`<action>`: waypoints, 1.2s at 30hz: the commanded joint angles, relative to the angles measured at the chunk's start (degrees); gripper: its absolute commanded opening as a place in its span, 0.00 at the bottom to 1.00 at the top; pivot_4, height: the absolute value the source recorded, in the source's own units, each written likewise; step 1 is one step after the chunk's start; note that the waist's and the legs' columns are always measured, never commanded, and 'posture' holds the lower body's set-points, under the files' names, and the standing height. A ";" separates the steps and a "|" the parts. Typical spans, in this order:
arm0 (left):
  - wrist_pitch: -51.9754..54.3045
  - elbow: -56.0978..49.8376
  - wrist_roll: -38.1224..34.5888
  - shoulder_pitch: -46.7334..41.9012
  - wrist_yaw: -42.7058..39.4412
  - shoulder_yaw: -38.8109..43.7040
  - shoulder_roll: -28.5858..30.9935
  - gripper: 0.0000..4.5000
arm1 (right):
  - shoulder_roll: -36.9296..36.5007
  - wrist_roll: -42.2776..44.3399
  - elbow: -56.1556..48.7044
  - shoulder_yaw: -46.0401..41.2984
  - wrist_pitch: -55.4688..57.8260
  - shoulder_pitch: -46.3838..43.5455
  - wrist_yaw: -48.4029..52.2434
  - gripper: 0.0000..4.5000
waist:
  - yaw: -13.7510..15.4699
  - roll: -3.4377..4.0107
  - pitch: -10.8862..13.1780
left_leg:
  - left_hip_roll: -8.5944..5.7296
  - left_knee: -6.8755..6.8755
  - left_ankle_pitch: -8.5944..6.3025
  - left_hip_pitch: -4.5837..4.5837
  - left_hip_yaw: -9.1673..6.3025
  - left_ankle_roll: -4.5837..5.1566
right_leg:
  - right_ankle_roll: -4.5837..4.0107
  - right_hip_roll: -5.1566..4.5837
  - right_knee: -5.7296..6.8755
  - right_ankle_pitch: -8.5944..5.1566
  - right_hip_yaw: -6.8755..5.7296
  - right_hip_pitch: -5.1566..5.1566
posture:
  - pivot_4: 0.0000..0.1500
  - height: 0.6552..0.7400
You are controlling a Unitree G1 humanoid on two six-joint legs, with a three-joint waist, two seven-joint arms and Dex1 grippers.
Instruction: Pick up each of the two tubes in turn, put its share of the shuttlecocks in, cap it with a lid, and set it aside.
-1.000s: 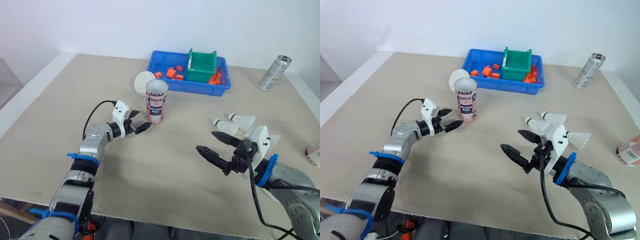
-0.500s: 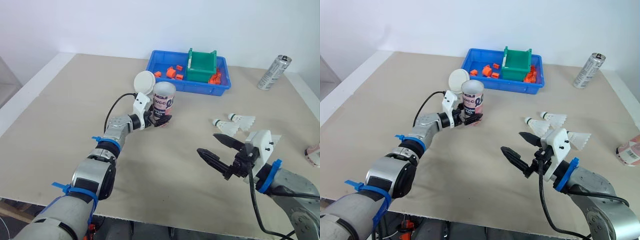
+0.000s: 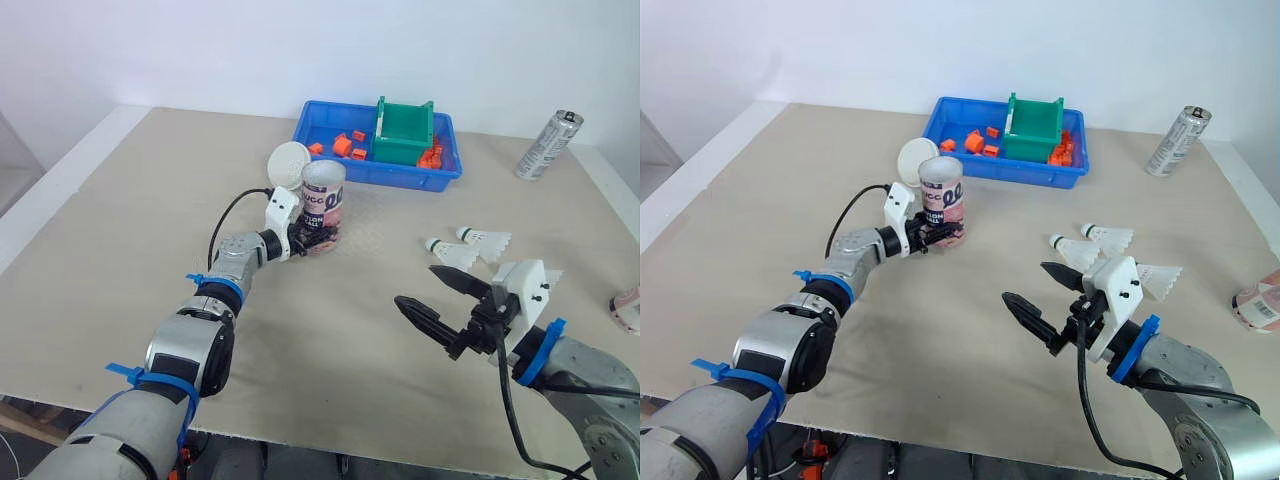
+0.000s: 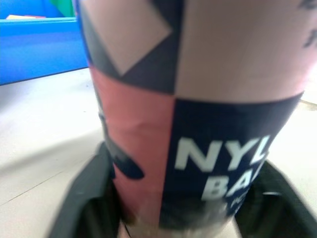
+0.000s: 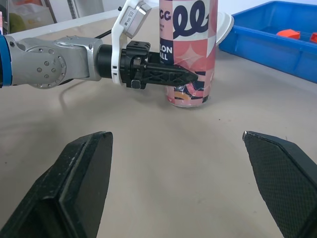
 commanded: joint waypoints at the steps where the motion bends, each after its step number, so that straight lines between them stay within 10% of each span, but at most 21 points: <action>1: -1.39 -0.87 0.43 -1.81 -0.41 1.03 0.43 0.42 | -0.85 0.74 -1.13 -1.40 -0.81 -1.07 0.18 1.00 | 0.00 0.00 0.00 | 0.00 0.00 0.00 0.00 0.00 0.00 | 0.00 0.00 0.00 0.00 0.00 0.00 | 1.00 0.85; 20: -3.45 -5.85 3.35 2.95 -13.34 -2.88 4.16 0.42 | -1.44 0.80 0.41 -0.08 -0.03 -2.93 0.87 1.00 | -0.02 0.02 -0.01 | 0.00 0.00 0.00 0.01 -0.01 0.00 | -0.03 0.01 0.01 0.01 -0.01 0.01 | 1.00 0.85; 27: -3.23 -7.16 2.87 4.41 -13.75 -2.99 3.15 0.97 | -1.64 1.30 0.18 -0.92 0.48 -2.98 1.24 1.00 | -0.01 0.02 -0.02 | 0.01 0.01 0.00 0.01 -0.04 0.00 | -0.03 0.01 0.02 0.02 -0.03 0.03 | 1.00 0.85; 36: -3.63 -6.49 2.38 3.47 -11.47 -2.06 2.23 0.97 | -2.16 1.88 -0.07 -1.28 0.87 -3.17 1.26 1.00 | 0.00 0.02 -0.01 | 0.01 0.01 0.01 0.01 -0.05 0.01 | -0.03 0.02 0.03 0.02 -0.03 0.02 | 1.00 0.85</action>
